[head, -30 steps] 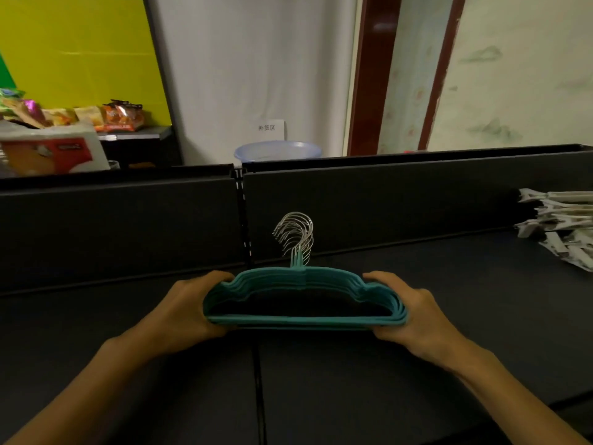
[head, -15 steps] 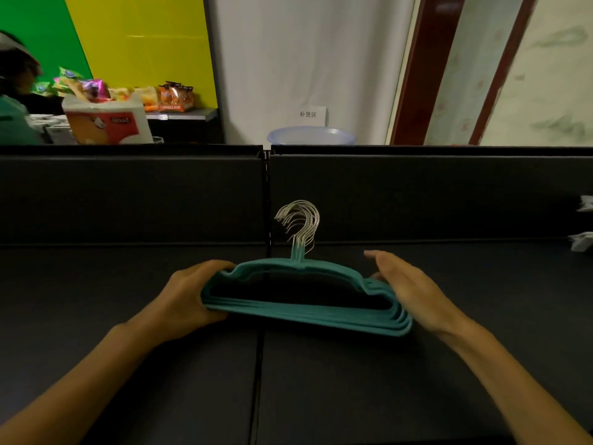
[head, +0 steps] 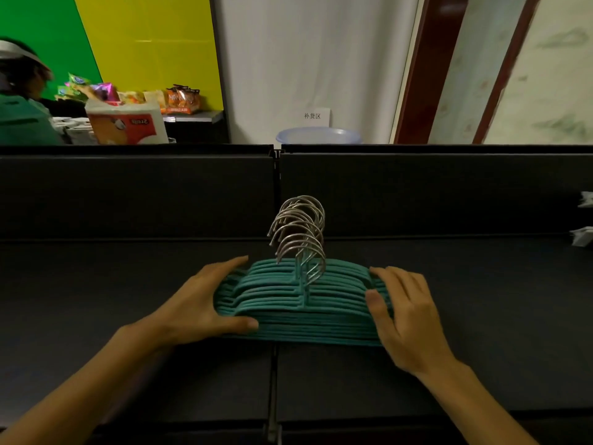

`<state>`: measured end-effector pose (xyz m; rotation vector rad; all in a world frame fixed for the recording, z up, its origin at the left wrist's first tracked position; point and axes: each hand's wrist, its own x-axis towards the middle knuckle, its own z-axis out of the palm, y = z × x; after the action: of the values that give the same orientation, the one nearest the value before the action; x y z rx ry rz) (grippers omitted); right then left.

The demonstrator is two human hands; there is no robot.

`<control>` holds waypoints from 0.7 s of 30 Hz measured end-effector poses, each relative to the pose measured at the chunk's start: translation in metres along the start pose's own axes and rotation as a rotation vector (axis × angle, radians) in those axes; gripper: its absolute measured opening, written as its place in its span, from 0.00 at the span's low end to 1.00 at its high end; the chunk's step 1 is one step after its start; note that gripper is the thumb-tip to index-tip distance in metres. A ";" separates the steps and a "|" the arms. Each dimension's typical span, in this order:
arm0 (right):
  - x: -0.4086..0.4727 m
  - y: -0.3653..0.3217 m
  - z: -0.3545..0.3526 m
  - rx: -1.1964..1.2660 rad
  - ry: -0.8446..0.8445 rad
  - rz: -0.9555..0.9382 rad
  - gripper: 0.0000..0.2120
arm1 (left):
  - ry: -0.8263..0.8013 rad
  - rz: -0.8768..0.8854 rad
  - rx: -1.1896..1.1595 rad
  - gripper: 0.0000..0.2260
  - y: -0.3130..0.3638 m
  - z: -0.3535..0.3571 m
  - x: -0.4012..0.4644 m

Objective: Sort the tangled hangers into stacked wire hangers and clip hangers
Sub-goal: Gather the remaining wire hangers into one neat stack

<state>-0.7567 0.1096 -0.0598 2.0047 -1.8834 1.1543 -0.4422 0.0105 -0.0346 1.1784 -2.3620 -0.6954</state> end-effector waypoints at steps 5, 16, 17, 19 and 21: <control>-0.008 0.001 -0.011 0.032 -0.124 0.007 0.34 | -0.065 0.025 0.121 0.45 -0.001 0.002 -0.006; 0.009 -0.007 0.008 0.179 0.016 0.149 0.32 | 0.036 -0.014 0.109 0.51 0.008 0.015 -0.010; 0.010 -0.005 0.009 0.170 0.003 0.132 0.33 | 0.052 -0.016 0.092 0.50 0.008 0.016 -0.010; 0.009 0.000 0.007 0.139 -0.053 0.084 0.33 | 0.091 -0.013 0.081 0.48 0.008 0.017 -0.011; 0.008 0.006 0.003 0.101 -0.109 0.052 0.33 | 0.105 -0.025 0.094 0.46 0.007 0.017 -0.011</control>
<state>-0.7617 0.1005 -0.0595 2.1243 -1.9766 1.1993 -0.4500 0.0270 -0.0460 1.2545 -2.3184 -0.5220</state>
